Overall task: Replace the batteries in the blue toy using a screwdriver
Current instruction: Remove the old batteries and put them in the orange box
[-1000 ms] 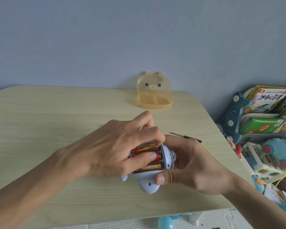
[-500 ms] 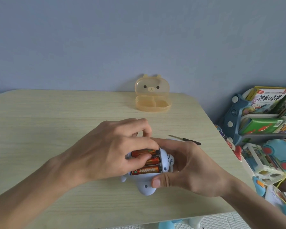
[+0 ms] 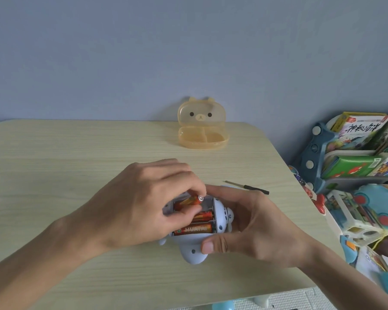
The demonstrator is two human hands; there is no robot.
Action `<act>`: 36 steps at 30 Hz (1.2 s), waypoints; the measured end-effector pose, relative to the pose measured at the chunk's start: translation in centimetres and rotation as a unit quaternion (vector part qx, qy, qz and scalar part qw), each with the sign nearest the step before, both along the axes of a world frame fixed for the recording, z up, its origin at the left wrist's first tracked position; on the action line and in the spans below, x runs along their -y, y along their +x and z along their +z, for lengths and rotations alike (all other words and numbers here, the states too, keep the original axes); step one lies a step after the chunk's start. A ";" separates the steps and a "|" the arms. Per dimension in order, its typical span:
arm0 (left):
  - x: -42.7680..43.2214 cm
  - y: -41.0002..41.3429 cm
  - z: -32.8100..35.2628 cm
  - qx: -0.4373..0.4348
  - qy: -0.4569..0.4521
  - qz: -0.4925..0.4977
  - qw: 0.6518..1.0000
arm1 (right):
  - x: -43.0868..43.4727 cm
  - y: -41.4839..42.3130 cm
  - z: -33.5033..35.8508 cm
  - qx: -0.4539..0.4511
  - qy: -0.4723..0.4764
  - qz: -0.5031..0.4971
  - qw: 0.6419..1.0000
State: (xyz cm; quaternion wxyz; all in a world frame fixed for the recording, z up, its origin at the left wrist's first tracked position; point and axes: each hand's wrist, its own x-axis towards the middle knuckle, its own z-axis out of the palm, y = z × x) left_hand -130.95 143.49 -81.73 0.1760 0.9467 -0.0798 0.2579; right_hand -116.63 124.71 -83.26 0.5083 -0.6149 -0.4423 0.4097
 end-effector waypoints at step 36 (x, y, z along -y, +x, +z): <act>-8.6 12.6 -1.2 -0.096 -0.085 0.150 0.980 | 2.0 2.1 -0.1 -0.006 -0.029 -0.050 0.998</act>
